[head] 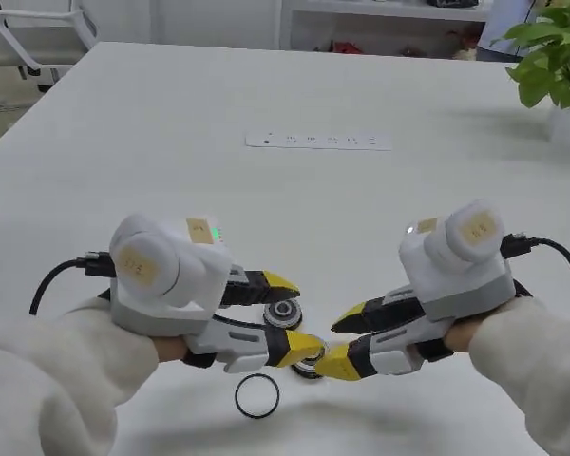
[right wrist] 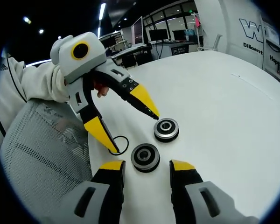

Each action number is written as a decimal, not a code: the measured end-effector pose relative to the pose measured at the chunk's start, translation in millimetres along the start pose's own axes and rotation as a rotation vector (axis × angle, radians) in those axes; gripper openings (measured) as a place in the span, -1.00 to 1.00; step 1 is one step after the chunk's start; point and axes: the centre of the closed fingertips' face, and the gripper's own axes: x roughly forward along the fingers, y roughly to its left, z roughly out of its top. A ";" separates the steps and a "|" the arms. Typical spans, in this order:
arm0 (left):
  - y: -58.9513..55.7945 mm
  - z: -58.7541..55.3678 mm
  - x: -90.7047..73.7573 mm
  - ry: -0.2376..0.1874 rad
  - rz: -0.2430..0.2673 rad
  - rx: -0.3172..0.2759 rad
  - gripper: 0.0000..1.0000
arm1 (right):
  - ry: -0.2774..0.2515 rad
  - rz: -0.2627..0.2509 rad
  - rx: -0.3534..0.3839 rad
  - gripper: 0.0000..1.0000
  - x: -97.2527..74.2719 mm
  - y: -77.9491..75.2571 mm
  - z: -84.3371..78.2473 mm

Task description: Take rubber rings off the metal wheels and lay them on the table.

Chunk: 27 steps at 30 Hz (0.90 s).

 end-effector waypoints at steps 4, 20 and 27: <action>-4.4 -4.1 4.2 0.010 -0.016 0.000 -0.32 | 0.019 0.008 -0.029 -0.32 3.3 2.3 -5.5; -12.7 -21.7 14.9 0.074 -0.040 0.016 -0.56 | 0.038 0.009 -0.086 -0.47 7.5 3.0 -10.7; -9.6 -25.4 15.4 0.087 -0.025 0.006 -0.62 | 0.037 0.006 -0.089 -0.51 7.6 2.0 -10.9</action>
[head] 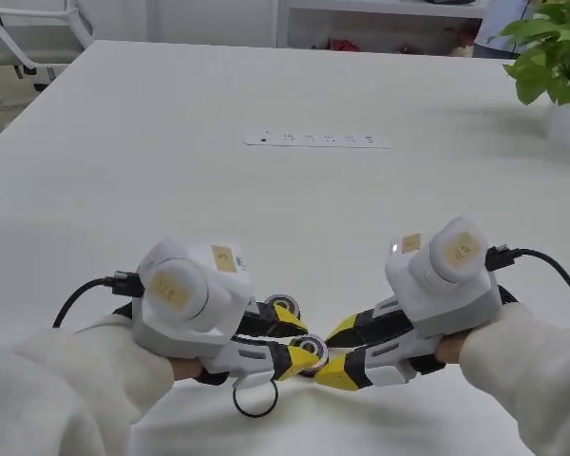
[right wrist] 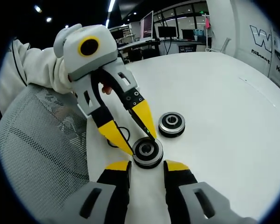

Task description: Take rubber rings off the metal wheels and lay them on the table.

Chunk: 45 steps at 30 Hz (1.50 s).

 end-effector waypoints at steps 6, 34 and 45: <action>-1.6 -6.2 3.1 0.023 -0.004 0.005 -0.66 | -0.012 -0.005 -0.002 -0.56 -0.5 -0.9 1.9; 1.2 -7.2 4.2 0.016 0.017 -0.022 -0.71 | 0.022 -0.022 -0.027 -0.97 -0.8 -6.6 -5.7; 0.7 -6.7 5.4 0.021 0.018 -0.011 -0.72 | 0.014 -0.020 0.164 -1.00 -4.7 -12.3 -6.7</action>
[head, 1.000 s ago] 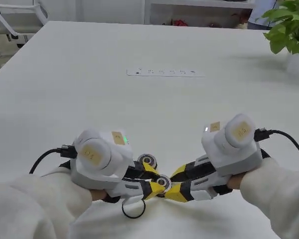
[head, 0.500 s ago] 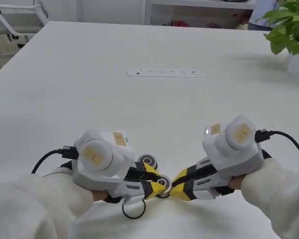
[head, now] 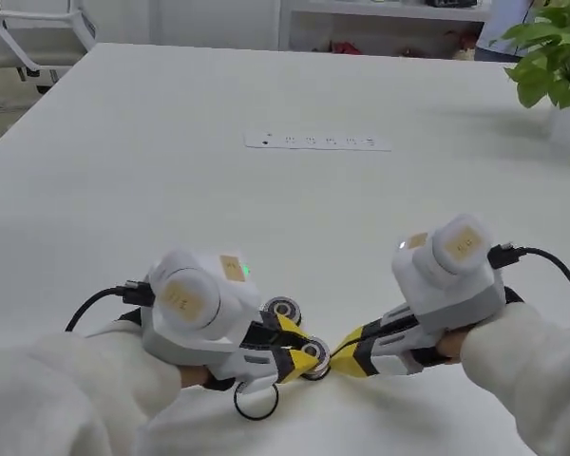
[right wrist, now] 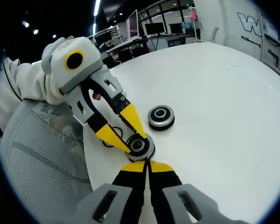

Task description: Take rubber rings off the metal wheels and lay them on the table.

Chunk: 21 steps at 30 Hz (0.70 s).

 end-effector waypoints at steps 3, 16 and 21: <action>0.4 0.0 0.2 0.001 0.001 0.001 -0.72 | -0.015 -0.002 0.062 -1.00 -2.7 -2.2 1.3; 0.8 -0.3 -0.1 0.001 0.006 0.002 -0.72 | -0.066 0.022 0.207 -1.00 -5.9 -4.2 6.4; 0.9 -0.4 -0.2 0.000 0.007 0.001 -0.72 | -0.109 0.052 0.294 -1.00 -8.2 -3.3 11.1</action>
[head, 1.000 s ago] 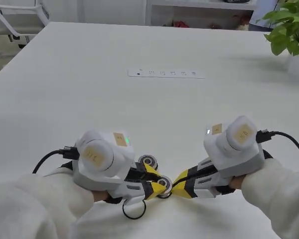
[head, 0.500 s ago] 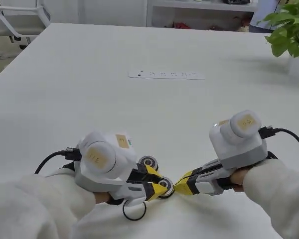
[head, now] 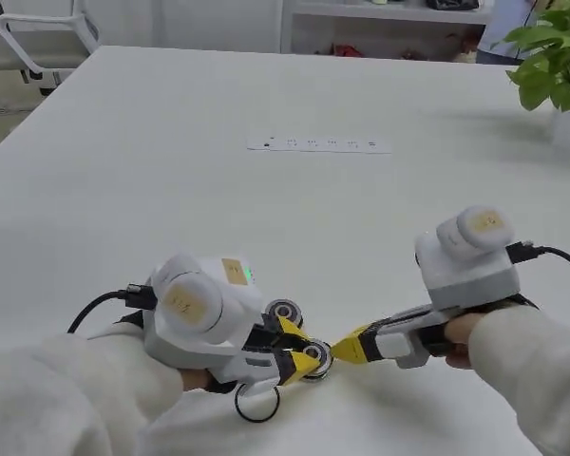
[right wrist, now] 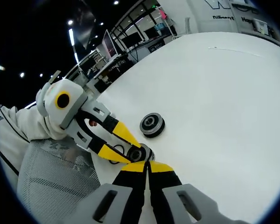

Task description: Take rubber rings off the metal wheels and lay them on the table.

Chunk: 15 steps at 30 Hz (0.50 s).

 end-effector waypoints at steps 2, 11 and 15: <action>0.0 0.1 0.0 0.000 0.001 0.000 -0.72 | -0.003 0.004 0.008 -1.00 0.1 3.8 -0.4; -0.3 -0.1 -0.3 -0.004 -0.001 -0.001 -0.72 | 0.004 0.000 -0.022 -1.00 0.5 8.6 0.9; -0.3 -0.2 -0.2 -0.005 -0.001 -0.002 -0.72 | 0.004 0.001 -0.026 -1.00 0.4 9.0 1.7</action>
